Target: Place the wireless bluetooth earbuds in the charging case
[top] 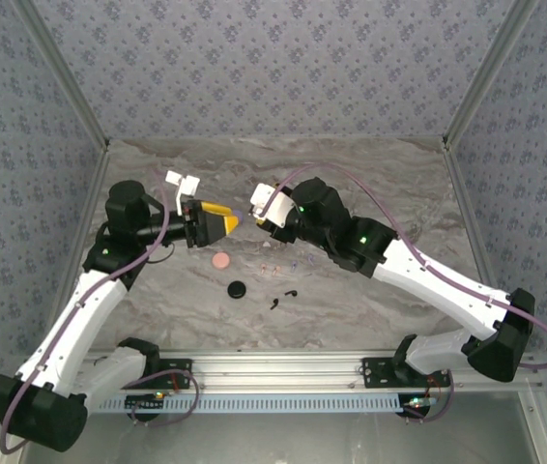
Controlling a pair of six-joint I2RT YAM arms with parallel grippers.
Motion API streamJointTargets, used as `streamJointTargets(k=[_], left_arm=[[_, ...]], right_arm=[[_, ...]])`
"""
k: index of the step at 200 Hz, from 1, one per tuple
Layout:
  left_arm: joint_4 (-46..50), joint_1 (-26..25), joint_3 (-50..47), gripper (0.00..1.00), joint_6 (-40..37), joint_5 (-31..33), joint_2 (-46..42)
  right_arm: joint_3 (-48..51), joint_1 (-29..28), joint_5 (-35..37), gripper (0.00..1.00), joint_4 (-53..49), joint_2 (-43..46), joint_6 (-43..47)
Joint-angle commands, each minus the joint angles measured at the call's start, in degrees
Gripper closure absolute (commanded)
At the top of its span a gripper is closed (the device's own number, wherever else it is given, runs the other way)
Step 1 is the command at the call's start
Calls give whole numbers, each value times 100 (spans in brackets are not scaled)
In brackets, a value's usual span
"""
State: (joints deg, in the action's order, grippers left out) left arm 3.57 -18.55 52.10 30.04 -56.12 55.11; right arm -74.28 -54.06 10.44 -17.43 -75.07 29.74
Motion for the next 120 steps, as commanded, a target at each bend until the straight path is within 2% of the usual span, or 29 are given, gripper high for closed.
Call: streamJointTargets(k=[1, 88, 120], left_arm=[[-109, -102, 260, 35, -60, -18, 142], [-291, -446, 462, 43, -88, 131, 612], [-331, -539, 508, 50, -105, 194, 729]], right_arm=[[-29, -93, 134, 54, 176, 72, 149], [-121, -270, 73, 54, 149, 10, 249], [-132, -306, 73, 53, 161, -17, 273]])
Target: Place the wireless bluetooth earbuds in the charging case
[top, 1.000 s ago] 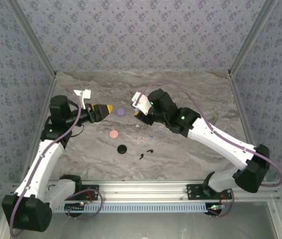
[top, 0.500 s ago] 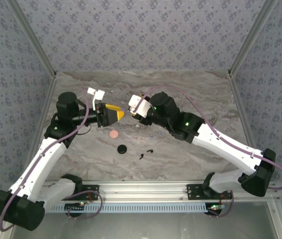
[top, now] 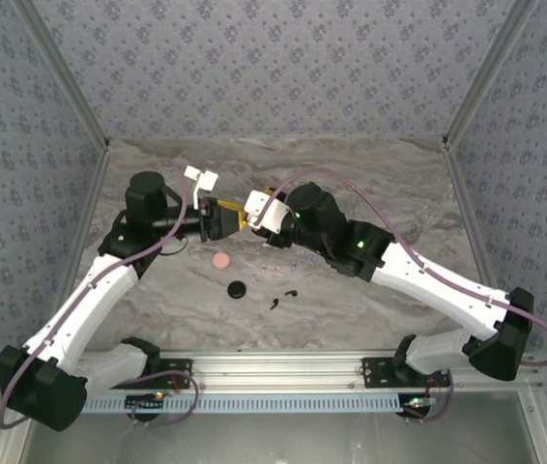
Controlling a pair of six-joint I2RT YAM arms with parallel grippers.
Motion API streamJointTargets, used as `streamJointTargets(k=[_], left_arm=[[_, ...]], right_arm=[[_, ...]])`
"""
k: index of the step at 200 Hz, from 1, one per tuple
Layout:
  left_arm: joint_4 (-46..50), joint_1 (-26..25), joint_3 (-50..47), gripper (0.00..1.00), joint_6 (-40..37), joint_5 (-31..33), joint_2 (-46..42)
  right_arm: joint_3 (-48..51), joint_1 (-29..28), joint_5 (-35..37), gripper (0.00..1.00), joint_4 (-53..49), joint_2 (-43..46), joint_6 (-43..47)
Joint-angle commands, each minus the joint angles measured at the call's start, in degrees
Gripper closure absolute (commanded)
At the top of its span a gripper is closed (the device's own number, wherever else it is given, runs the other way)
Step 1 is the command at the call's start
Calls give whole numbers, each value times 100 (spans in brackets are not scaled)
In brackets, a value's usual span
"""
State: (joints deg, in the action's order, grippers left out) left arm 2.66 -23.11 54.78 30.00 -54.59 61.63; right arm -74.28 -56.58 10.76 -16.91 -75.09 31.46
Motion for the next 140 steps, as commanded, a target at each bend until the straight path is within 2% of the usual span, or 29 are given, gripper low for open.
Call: streamJointTargets(k=[1, 40, 83, 140], left_arm=[[-239, -85, 241, 51, -100, 43, 82], [-266, -138, 245, 55, -102, 78, 191], [-327, -236, 221, 64, -99, 143, 218], [-266, -281, 239, 82, -161, 143, 261]], right_arm=[[-131, -51, 35, 53, 109, -19, 103], [-140, -81, -8, 53, 135, -46, 81], [-192, -117, -13, 53, 139, -140, 79], [-251, -91, 31, 51, 60, -167, -21]])
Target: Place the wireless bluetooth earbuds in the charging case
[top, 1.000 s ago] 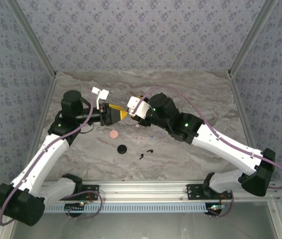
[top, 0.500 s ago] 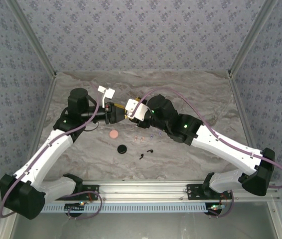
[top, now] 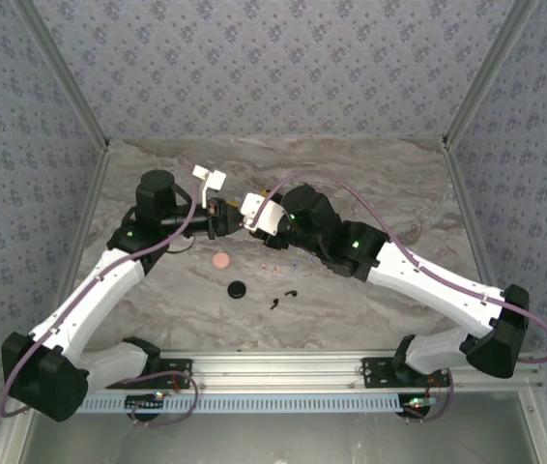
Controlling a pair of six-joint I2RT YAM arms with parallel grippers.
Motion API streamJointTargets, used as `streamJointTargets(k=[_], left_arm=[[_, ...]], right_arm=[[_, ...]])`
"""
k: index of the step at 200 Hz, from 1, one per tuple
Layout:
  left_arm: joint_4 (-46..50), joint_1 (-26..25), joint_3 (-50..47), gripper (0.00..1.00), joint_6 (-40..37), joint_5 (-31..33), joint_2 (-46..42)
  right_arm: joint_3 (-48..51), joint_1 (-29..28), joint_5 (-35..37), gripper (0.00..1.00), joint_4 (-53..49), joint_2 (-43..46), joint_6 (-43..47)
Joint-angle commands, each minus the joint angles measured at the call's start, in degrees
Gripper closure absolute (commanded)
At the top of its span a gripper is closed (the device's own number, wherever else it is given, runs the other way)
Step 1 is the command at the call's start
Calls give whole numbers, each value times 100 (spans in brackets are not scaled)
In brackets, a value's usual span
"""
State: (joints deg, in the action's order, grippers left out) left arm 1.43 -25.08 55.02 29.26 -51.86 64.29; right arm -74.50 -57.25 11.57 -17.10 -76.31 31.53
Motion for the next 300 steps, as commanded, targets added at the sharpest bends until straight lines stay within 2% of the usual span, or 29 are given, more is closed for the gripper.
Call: streamJointTargets(k=[1, 15, 42, 71, 82, 102, 116, 126, 146, 174, 226, 275, 300], left_arm=[[-143, -89, 213, 82, -91, -131, -5], [-95, -84, 211, 84, -129, -98, -27], [-86, -82, 188, 87, -221, 65, -96], [-351, -91, 17, 94, -342, 385, -232], [-670, -102, -122, 97, -362, 482, -288], [-1252, -169, -385, 100, -543, 757, -384], [-1489, -302, -513, 100, -742, 1147, -441], [-1657, -436, -585, 100, -919, 1306, -480], [-1961, -746, -711, 100, -1302, 1521, -560], [-2271, -1019, -861, 100, -1617, 1643, -620], [-2308, -1112, -908, 100, -1719, 1630, -615], [-2259, -1170, -915, 100, -1840, 1588, -646], [-2236, -1190, -915, 100, -1871, 1582, -637]], right_arm=[[-230, -23, -50, 51, 78, -48, -34], [-271, 19, -53, 48, -47, -29, -130], [-255, 181, -320, 26, -336, 129, -427], [47, 436, -768, 0, -562, 530, -999], [235, 569, -1068, 0, -541, 732, -1315], [565, 1031, -2271, 0, -265, 1159, -2093], [1190, 1455, -3360, 0, 649, 1447, -3057], [1611, 1614, -3719, 0, 1412, 1663, -3789], [2051, 1678, -3511, 0, 2173, 1890, -4486], [1996, 1679, -3297, 0, 2099, 1894, -4684], [1905, 1811, -3046, 1, 2098, 1826, -4944], [1606, 2016, -2997, 12, 1768, 1551, -5097], [1475, 2069, -3052, 15, 1710, 1401, -5130]])
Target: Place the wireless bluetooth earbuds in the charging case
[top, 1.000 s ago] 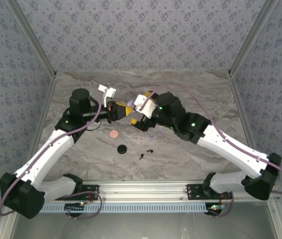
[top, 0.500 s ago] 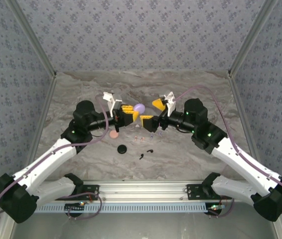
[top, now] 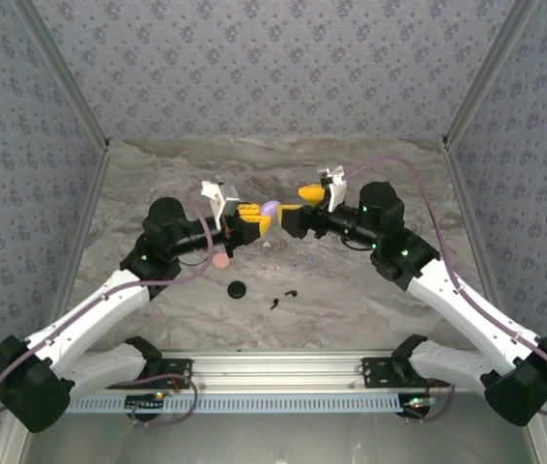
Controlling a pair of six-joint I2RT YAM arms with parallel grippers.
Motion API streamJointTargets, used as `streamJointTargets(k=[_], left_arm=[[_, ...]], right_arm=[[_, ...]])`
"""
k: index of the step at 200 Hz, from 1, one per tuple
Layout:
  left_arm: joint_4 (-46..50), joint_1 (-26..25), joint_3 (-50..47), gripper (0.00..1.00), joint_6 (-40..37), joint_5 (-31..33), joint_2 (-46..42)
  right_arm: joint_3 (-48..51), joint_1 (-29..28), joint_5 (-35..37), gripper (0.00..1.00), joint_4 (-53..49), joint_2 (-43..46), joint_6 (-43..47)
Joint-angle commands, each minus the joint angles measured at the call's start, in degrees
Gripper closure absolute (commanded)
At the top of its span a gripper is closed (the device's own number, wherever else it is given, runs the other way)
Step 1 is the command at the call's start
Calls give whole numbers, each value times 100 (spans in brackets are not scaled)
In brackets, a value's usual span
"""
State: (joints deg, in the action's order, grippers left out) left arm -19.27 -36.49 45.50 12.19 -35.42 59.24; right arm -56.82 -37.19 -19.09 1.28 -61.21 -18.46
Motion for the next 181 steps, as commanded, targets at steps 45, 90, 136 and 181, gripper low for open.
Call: streamJointTargets(k=[45, 90, 136, 181], left_arm=[[-116, -66, 46, 100, -225, -61, -132], [-69, -72, 46, 100, -286, -41, -150], [48, -86, 26, 100, -357, 24, -185], [365, -81, -190, 100, -517, 388, -447]], right_arm=[[-456, 208, -46, 16, -188, -287, -210], [-546, 239, -232, 17, -249, -512, -302], [-639, 281, -262, 17, -425, -555, -332], [-717, 445, 101, 14, -1044, -144, -325]])
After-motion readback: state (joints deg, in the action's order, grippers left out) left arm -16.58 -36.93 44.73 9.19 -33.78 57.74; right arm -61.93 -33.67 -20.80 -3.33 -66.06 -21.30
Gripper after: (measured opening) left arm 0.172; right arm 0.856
